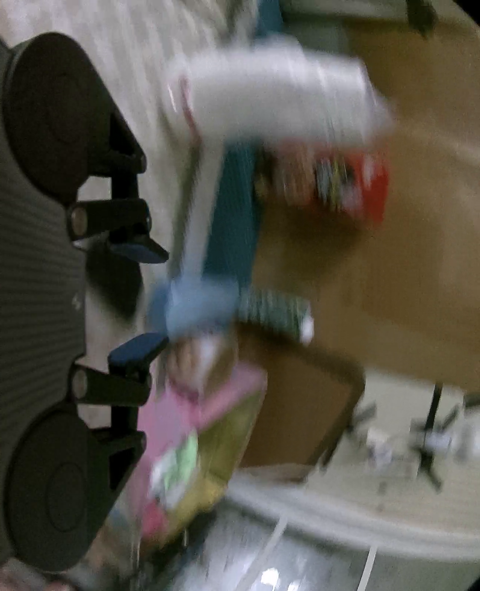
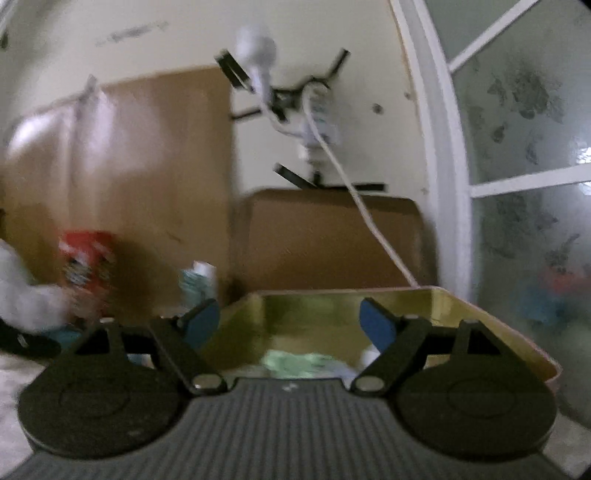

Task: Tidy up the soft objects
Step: 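Grasp the black pouch with the right gripper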

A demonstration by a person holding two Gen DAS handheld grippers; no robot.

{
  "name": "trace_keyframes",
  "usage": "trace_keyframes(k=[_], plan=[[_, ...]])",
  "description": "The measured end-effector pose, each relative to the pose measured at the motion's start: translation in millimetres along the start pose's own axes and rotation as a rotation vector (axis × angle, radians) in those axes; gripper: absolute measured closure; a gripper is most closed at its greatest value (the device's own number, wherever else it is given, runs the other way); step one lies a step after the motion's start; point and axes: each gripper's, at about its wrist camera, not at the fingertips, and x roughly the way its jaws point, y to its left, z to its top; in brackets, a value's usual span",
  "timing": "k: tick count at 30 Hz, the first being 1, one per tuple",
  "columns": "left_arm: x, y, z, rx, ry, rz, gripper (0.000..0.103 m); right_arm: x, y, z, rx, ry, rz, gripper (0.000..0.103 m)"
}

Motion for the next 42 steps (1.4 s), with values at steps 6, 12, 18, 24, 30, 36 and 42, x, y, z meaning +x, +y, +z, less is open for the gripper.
trace_keyframes(k=[6, 12, 18, 24, 30, 36, 42], plan=[[-16.6, 70.5, -13.0, -0.105, 0.0, 0.177, 0.06, -6.5, 67.1, -0.2, -0.003, 0.162, 0.372, 0.018], [-31.7, 100.6, -21.8, -0.206, -0.043, 0.122, 0.054, 32.2, 138.2, -30.8, -0.164, 0.425, 0.428, 0.011], [-32.6, 103.8, -21.0, -0.232, -0.066, 0.056, 0.053, 75.2, 152.1, -41.9, -0.111, 0.608, 0.408, 0.008], [-34.4, 122.8, -25.0, -0.349, -0.062, -0.004, 0.053, 76.4, 175.8, -46.7, -0.199, 0.6, 0.552, 0.038], [-34.2, 136.5, -28.4, -0.439, -0.05, -0.043, 0.053, 55.3, 193.4, -40.9, -0.169, 0.65, 0.836, 0.049], [-29.7, 125.3, -25.7, -0.377, -0.028, -0.031, 0.054, 42.0, 199.3, -41.0, -0.157, 0.633, 0.729, 0.02], [-14.4, 103.6, -17.8, -0.237, 0.029, -0.026, 0.045, 43.5, 225.9, -48.1, -0.218, 0.619, 0.702, 0.014]])
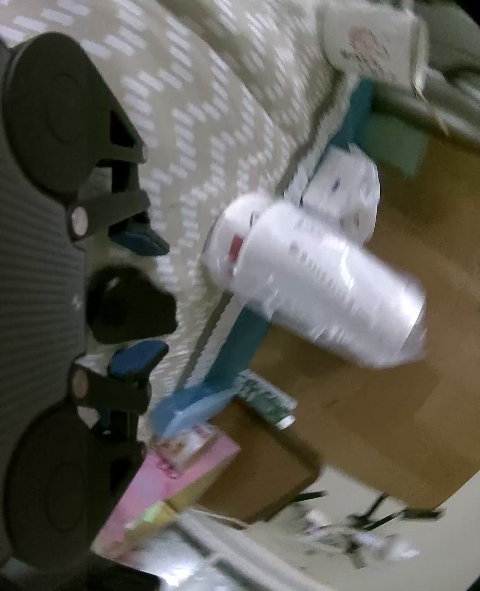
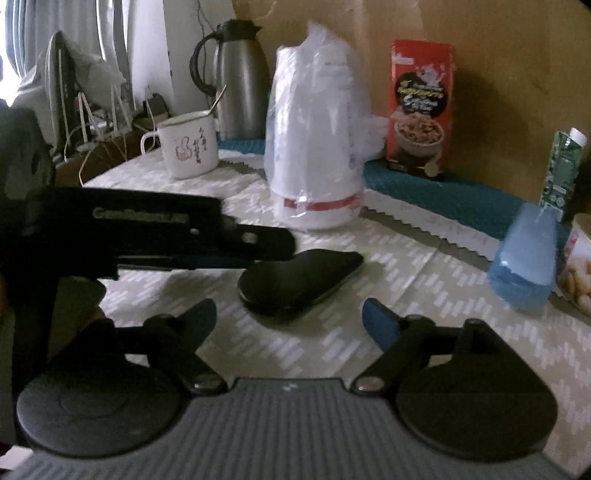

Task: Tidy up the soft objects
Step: 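Grasp the black pouch with the right gripper, then lower the black pouch into the pink tin and open the right gripper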

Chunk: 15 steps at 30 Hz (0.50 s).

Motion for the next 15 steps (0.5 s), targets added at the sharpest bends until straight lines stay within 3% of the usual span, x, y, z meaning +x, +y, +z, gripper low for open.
trace_keyframes(k=[3, 5, 8, 15], plan=[[3.9, -11.3, -2.6, 0.072, 0.02, 0.011, 0.047, 5.8, 5.4, 2.0, -0.041, -0.004, -0.022, 0.029], [2.8, -19.6, -6.8, 0.118, 0.022, 0.045, 0.055, 5.0, 3.4, 1.3, -0.041, -0.016, -0.015, 0.041], [-2.4, -29.8, -13.4, 0.133, 0.038, 0.035, 0.058, -3.8, 0.9, -4.9, -0.03, -0.032, -0.024, 0.046], [-15.7, -64.6, -40.6, 0.096, 0.065, -0.075, 0.057, -52.2, 5.5, -40.9, -0.04, -0.086, -0.087, 0.047]])
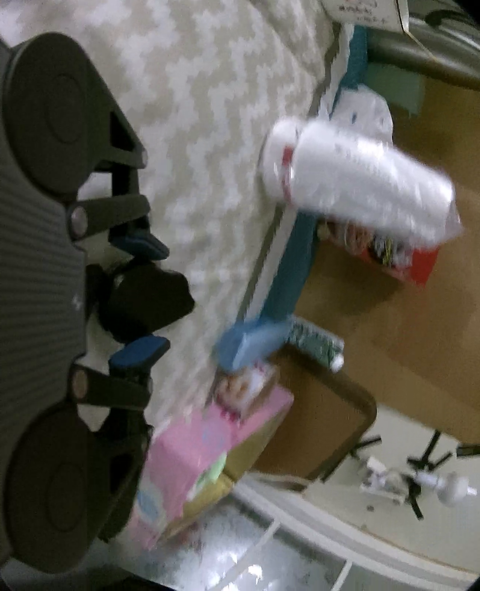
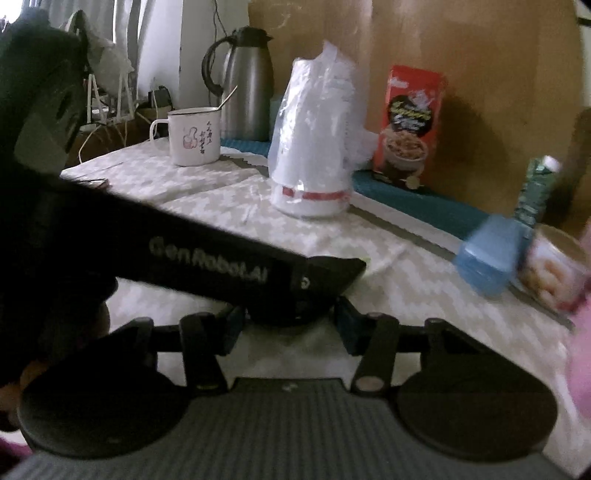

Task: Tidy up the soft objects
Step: 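Lower the black pouch into the pink tin and open the right gripper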

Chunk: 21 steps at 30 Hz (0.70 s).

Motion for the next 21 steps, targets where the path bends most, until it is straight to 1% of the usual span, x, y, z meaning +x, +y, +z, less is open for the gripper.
trace_keyframes(k=[2, 6, 9, 12, 15, 18, 21], plan=[[1.8, -17.3, 3.4, 0.016, 0.0, -0.033, 0.057, -16.8, -5.4, -6.6, 0.037, -0.041, -0.036, 0.047], [7.8, -57.6, 17.1, 0.084, -0.02, -0.099, 0.057, -44.9, -12.8, -12.5, 0.031, -0.136, -0.161, 0.048], [17.8, -93.4, 30.2, 0.154, -0.032, -0.157, 0.057, -67.0, -30.1, -11.2, 0.057, -0.211, -0.236, 0.048], [34.8, -132.4, 39.4, 0.22, -0.027, -0.203, 0.057, -87.4, -53.9, -10.2, 0.082, -0.271, -0.323, 0.048], [57.0, -168.6, 41.7, 0.28, -0.015, -0.244, 0.057, -101.6, -79.8, -11.6, 0.11, -0.304, -0.406, 0.048], [83.1, -199.2, 42.4, 0.313, 0.017, -0.275, 0.056, -112.2, -108.5, -15.8, 0.159, -0.316, -0.462, 0.047], [110.6, -222.7, 42.0, 0.343, 0.044, -0.287, 0.057, -119.4, -135.9, -22.3, 0.199, -0.314, -0.507, 0.047]])
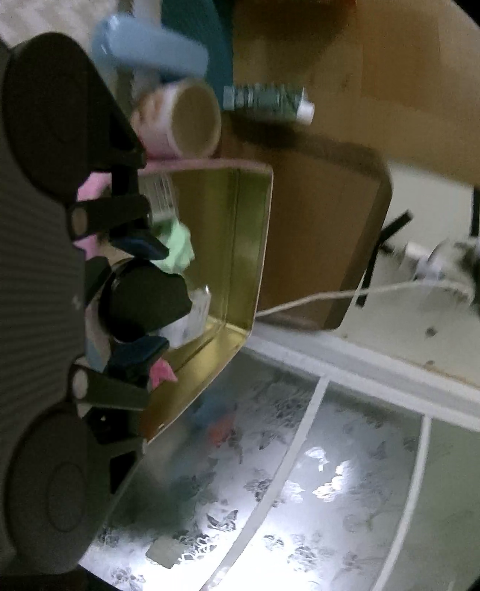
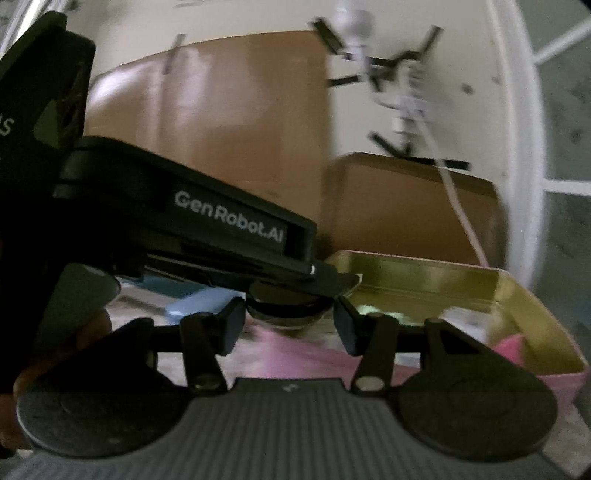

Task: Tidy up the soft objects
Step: 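Lower the black pouch into the pink tin and open the right gripper, then grasp the blue plastic case with the right gripper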

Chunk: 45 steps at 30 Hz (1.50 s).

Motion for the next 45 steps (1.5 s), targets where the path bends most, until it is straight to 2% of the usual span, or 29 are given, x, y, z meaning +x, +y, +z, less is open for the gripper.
trace_keyframes(k=[4, 6, 7, 9, 15, 22, 26, 29, 33, 36, 38, 39, 41, 43, 45], plan=[[41.5, -11.0, 4.7, 0.037, 0.046, 0.022, 0.054, 15.6, -28.5, -2.9, 0.027, 0.025, -0.057, 0.047], [49.0, -9.4, 2.4, 0.035, 0.057, 0.057, 0.054, 36.4, -38.2, -7.3, -0.001, 0.051, -0.149, 0.047], [49.6, -7.9, 1.1, 0.031, 0.056, 0.069, 0.054, 44.1, -42.9, -10.5, -0.017, 0.066, -0.203, 0.047], [44.6, -2.2, -2.2, 0.021, 0.048, 0.069, 0.054, 49.9, -53.5, -15.6, -0.004, 0.075, -0.25, 0.047], [11.7, 18.4, -9.7, 0.008, 0.008, 0.084, 0.054, 37.2, -67.9, -22.0, 0.105, 0.044, -0.265, 0.047], [-52.5, 66.6, -36.0, -0.031, -0.026, 0.136, 0.054, 19.3, -42.0, -9.2, 0.105, -0.036, -0.236, 0.047], [-85.5, 117.4, -56.8, -0.103, -0.001, 0.245, 0.054, 18.8, -14.6, 5.2, 0.084, -0.076, -0.17, 0.047], [-104.1, 156.9, -69.3, -0.152, 0.03, 0.344, 0.054, 23.0, 15.0, 13.6, 0.054, -0.072, -0.081, 0.047], [-130.0, 198.6, -81.2, -0.192, 0.015, 0.475, 0.054, 41.2, 60.9, 15.9, 0.026, -0.007, 0.082, 0.047], [-143.2, 216.7, -91.6, -0.226, -0.019, 0.512, 0.055, 62.0, 93.2, 12.6, 0.011, 0.066, 0.145, 0.047], [-150.3, 219.8, -92.6, -0.253, -0.049, 0.485, 0.053, 80.2, 110.2, 10.1, 0.013, 0.117, 0.153, 0.045], [-150.2, 219.7, -92.0, -0.252, -0.055, 0.494, 0.053, 90.4, 116.4, 9.8, 0.019, 0.141, 0.147, 0.043], [-150.3, 215.9, -91.6, -0.239, -0.061, 0.506, 0.053, 107.2, 126.5, 10.6, 0.035, 0.17, 0.119, 0.021], [-149.6, 212.3, -91.1, -0.225, -0.062, 0.518, 0.053, 124.0, 136.5, 11.9, 0.033, 0.19, 0.073, 0.017], [-149.7, 212.9, -91.4, -0.231, -0.056, 0.521, 0.053, 143.0, 145.5, 12.8, 0.016, 0.228, 0.039, 0.017]])
